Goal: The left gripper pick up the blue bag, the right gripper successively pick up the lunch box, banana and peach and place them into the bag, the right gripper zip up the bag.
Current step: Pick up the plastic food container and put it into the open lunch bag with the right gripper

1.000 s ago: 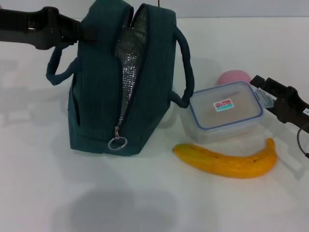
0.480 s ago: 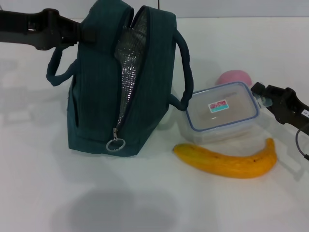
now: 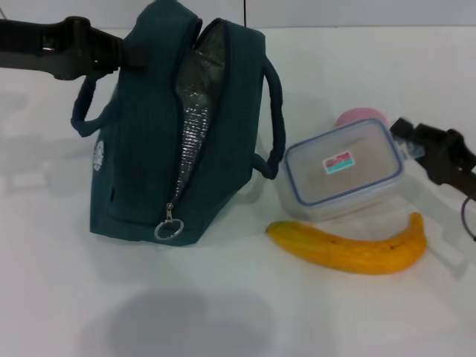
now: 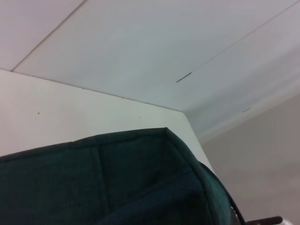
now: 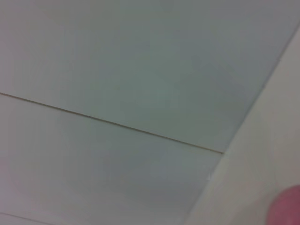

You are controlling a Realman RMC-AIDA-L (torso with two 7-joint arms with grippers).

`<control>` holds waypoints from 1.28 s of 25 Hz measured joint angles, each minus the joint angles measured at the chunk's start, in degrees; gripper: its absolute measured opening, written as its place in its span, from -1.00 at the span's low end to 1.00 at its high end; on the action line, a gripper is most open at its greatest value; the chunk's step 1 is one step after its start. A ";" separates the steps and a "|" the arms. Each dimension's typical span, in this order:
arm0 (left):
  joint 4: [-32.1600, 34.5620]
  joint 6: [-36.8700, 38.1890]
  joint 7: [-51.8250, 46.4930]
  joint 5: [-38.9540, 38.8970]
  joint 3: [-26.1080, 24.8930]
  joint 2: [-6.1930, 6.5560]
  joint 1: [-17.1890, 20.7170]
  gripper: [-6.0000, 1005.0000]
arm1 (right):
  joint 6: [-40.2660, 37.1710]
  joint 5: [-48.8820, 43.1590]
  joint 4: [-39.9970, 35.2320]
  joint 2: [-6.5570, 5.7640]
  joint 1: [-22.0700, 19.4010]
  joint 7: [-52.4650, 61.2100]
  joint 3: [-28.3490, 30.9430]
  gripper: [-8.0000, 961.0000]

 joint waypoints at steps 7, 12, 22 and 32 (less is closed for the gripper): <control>0.00 -0.12 0.02 0.28 0.02 -0.45 -0.03 -0.91 | -6.54 5.64 -0.80 -0.05 -1.78 -1.16 0.15 -0.81; 0.00 -0.20 -0.03 0.34 0.54 -0.57 -0.33 -0.91 | -10.88 9.89 -0.96 -0.17 -2.11 -0.84 0.14 -0.81; -0.04 -0.70 -0.33 0.41 1.59 -1.22 -0.96 -0.91 | -19.24 18.55 -7.39 -0.43 -0.65 3.67 0.01 -0.81; -0.19 -1.82 -0.44 0.44 3.57 -1.99 -1.81 -0.90 | -16.14 18.00 -8.31 0.18 9.35 5.04 -4.57 -0.79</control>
